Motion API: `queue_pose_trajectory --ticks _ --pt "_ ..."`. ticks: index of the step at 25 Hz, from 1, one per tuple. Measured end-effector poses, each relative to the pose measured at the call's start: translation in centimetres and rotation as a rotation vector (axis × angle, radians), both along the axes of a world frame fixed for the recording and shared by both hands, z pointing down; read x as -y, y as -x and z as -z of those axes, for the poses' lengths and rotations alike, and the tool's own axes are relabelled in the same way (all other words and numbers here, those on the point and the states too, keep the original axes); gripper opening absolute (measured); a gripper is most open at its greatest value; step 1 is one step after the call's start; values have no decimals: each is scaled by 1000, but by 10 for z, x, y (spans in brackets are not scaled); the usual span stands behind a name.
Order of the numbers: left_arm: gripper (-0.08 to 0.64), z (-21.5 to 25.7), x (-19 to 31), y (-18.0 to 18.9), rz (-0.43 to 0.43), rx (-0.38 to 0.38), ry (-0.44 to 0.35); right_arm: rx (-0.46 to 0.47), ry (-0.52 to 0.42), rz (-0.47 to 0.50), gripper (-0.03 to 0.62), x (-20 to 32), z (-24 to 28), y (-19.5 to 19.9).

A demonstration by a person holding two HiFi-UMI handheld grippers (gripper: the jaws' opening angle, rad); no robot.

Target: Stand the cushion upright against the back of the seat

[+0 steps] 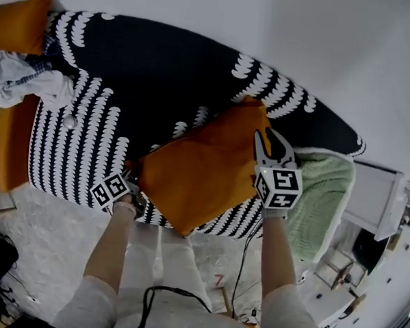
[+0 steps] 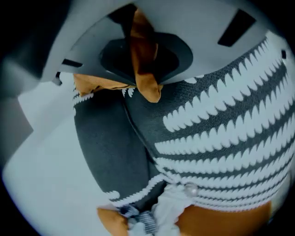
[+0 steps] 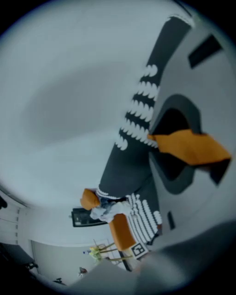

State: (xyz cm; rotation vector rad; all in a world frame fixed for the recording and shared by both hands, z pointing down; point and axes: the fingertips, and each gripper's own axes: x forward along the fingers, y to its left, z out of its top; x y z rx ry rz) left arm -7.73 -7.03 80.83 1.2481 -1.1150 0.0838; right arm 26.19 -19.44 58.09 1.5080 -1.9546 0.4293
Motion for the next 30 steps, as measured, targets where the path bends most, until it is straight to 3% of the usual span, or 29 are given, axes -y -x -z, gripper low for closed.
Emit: queue_pose_trajectory --ticks 2,5,7,14,16,20,25,27,30 --pt "78 22 -6 -9 -107 92 -104 -43 50 42 126 23 -8 -9" --pt "72 56 -28 -15 -143 180 -217 -78 89 106 148 40 -8 -11" --pt "69 76 -42 -20 -173 228 -277 -112 104 145 161 44 -6 -13" --pt "67 123 -82 -50 -393 381 -442 -228 224 234 231 53 -5 -45" --pt "67 130 -94 -55 -429 398 -460 -172 280 225 248 48 -3 -58" --pt "67 139 -117 -65 -473 423 -480 58 352 211 252 41 1 -60" --pt "66 139 -141 -67 -535 488 -494 171 414 257 252 42 -19 -24" --pt "66 140 -146 -69 -555 496 -500 189 461 303 251 37 -29 -5" --pt "66 139 -149 -71 -557 500 -502 83 477 377 221 37 -36 8"
